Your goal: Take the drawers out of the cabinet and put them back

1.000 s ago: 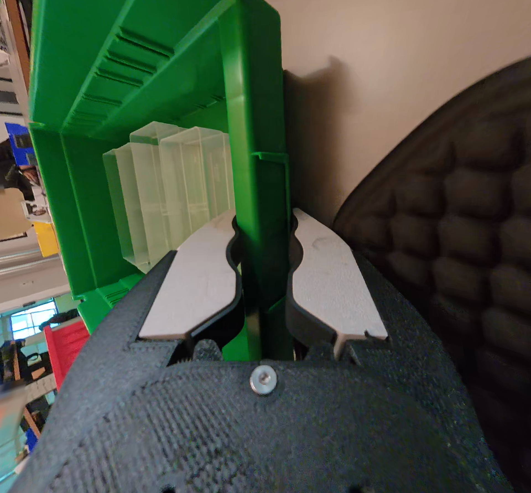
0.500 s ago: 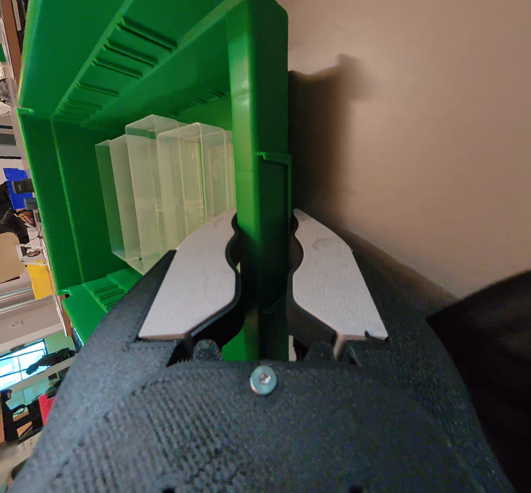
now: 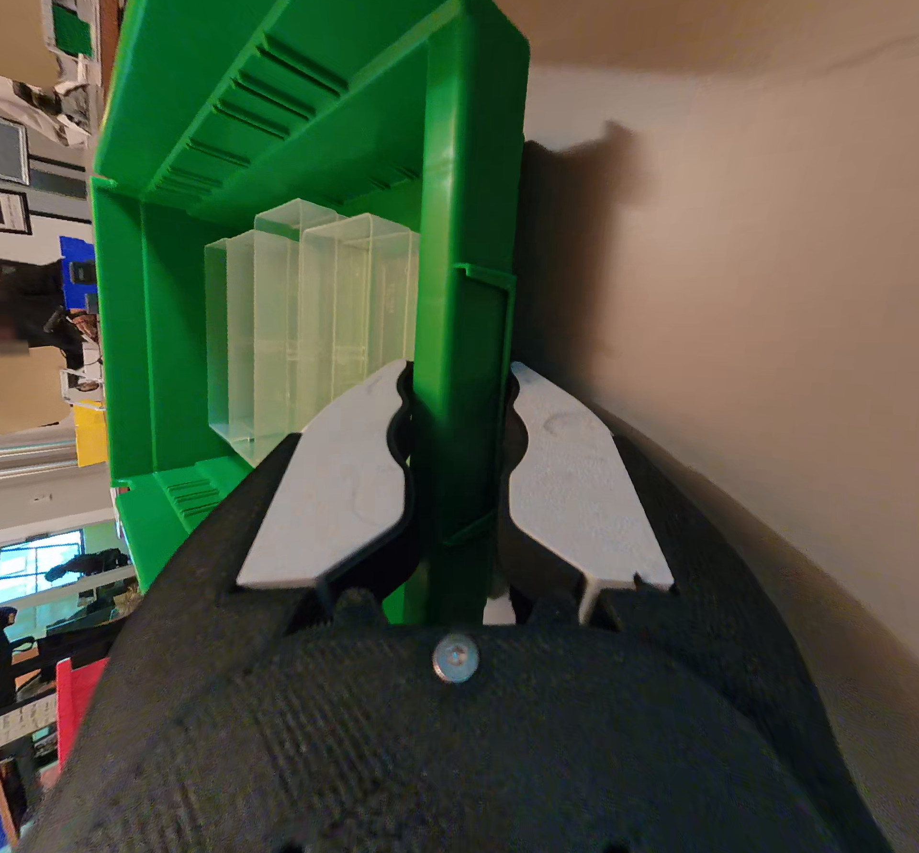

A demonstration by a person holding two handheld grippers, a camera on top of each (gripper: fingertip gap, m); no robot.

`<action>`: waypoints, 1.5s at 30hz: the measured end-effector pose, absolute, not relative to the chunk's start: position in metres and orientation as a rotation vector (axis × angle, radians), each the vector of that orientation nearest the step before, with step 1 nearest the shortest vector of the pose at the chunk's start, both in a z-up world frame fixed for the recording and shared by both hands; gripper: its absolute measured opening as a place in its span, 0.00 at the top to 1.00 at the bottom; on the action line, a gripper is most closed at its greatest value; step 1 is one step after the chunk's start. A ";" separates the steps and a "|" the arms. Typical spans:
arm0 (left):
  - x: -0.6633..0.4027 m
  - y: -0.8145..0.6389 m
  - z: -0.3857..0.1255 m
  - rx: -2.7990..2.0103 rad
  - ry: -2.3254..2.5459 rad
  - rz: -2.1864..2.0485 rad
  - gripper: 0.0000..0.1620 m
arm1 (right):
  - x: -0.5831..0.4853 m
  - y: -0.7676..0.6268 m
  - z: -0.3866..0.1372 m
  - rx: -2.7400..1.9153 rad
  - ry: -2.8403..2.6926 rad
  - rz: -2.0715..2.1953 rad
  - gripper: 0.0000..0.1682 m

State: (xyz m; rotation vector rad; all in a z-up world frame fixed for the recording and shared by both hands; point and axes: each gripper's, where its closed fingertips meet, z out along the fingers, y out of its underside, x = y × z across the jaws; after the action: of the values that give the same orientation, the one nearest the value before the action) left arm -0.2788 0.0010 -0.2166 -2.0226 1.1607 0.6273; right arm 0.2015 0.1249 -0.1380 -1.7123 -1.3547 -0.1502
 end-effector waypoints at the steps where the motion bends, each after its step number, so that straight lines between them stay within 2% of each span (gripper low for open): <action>1: -0.280 0.003 -0.216 -2.014 1.164 0.624 0.79 | 0.191 0.119 -0.116 -1.679 -1.308 -0.077 0.68; 7: -0.281 0.002 -0.214 -2.014 1.108 0.599 0.77 | 0.129 0.109 -0.008 -1.479 -1.096 0.163 0.73; 11: -0.276 -0.008 -0.199 -1.992 0.979 0.464 0.75 | 0.086 0.130 0.024 -1.441 -1.008 0.233 0.81; 13: -0.277 -0.011 -0.192 -1.961 0.905 0.417 0.74 | 0.072 0.148 0.026 -1.487 -0.944 0.275 0.87; 16: -0.282 -0.016 -0.182 -1.917 0.810 0.387 0.78 | 0.069 0.177 0.021 -1.564 -0.863 0.274 1.00; 23: -0.295 -0.021 -0.143 -1.913 0.567 0.224 0.86 | 0.066 0.187 -0.002 -1.676 -0.978 0.521 1.00; 26: -0.312 -0.016 -0.124 -1.948 0.547 0.286 0.88 | 0.067 0.189 -0.012 -1.698 -1.063 0.563 1.00; 30: -0.333 -0.013 -0.118 -2.120 0.754 0.434 0.89 | 0.064 0.186 -0.013 -1.671 -1.113 0.691 1.00; 37: -0.365 -0.009 -0.147 -2.448 1.452 0.696 0.83 | 0.065 0.185 -0.013 -1.639 -1.123 0.698 1.00; 42: -0.359 -0.011 -0.185 -2.604 1.784 0.594 0.78 | 0.065 0.184 -0.013 -1.613 -1.114 0.681 1.00; 45: -0.366 -0.013 -0.203 -2.695 1.856 0.610 0.83 | 0.066 0.184 -0.012 -1.589 -1.118 0.682 1.00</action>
State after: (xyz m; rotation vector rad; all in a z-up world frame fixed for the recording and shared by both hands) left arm -0.3665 -0.0130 -0.2025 -2.6952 1.8557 0.6102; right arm 0.0659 0.1843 -0.0124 -1.5893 -1.1178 0.6821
